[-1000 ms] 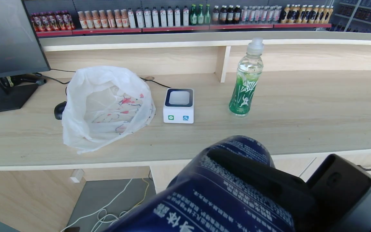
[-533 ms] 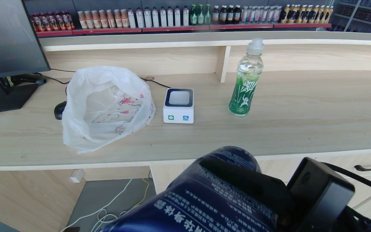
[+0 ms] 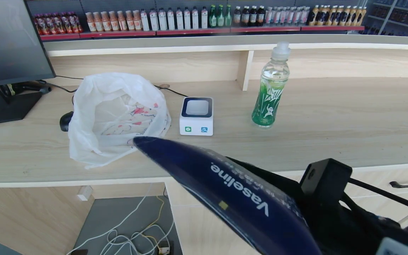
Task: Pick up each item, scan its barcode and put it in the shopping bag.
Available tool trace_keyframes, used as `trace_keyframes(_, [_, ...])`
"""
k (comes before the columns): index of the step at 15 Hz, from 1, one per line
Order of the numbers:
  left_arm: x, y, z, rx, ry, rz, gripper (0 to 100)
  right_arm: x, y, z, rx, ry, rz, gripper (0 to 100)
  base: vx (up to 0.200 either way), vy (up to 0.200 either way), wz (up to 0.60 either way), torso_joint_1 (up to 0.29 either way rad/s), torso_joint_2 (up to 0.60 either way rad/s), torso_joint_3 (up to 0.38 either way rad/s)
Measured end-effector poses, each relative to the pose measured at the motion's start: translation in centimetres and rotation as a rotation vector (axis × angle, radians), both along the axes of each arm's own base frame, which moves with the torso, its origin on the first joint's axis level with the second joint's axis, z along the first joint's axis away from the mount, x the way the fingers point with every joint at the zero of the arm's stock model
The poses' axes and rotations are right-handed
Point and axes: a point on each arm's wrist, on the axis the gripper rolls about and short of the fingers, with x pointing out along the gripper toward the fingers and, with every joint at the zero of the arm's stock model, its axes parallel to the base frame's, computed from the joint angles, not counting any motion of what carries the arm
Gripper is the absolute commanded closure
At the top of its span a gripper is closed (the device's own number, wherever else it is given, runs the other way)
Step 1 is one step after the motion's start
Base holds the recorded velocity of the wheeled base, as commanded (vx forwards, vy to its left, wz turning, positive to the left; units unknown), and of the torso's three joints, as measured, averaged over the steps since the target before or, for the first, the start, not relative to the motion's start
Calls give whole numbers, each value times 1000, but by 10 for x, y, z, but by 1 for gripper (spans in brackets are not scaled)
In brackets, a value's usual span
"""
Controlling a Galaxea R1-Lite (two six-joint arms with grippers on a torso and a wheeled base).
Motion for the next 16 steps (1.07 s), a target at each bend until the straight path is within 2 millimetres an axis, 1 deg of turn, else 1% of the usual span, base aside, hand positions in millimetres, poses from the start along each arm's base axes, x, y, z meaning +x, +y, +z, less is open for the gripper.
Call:
trace_keyframes(1, [0, 0, 0, 0, 0, 0, 0, 4, 1, -3, 16, 44, -17, 100, 0, 0, 0, 0, 0, 0])
trace_keyframes(3, [0, 0, 0, 0, 0, 0, 0, 11, 0, -10, 84, 189, -54, 100, 0, 0, 0, 0, 0, 0])
trace_keyframes(5, [0, 0, 0, 0, 0, 0, 0, 16, -1, -14, 138, 279, -81, 100, 0, 0, 0, 0, 0, 0])
trace_keyframes(7, [0, 0, 0, 0, 0, 0, 0, 25, 0, -14, 295, 461, -74, 100, 0, 0, 0, 0, 0, 0])
trace_keyframes(9, [0, 0, 0, 0, 0, 0, 0, 43, -4, -8, 407, 526, -111, 100, 0, 0, 0, 0, 0, 0])
trace_keyframes(11, [0, 0, 0, 0, 0, 0, 0, 64, -11, 7, 563, 568, -129, 100, 0, 0, 0, 0, 0, 0])
trace_keyframes(13, [0, 0, 0, 0, 0, 0, 0, 79, -24, 18, 689, 592, -138, 100, 0, 0, 0, 0, 0, 0])
trace_keyframes(16, [0, 0, 0, 1, 0, 0, 0, 104, -58, 30, 794, 501, -249, 100, 0, 0, 0, 0, 0, 0])
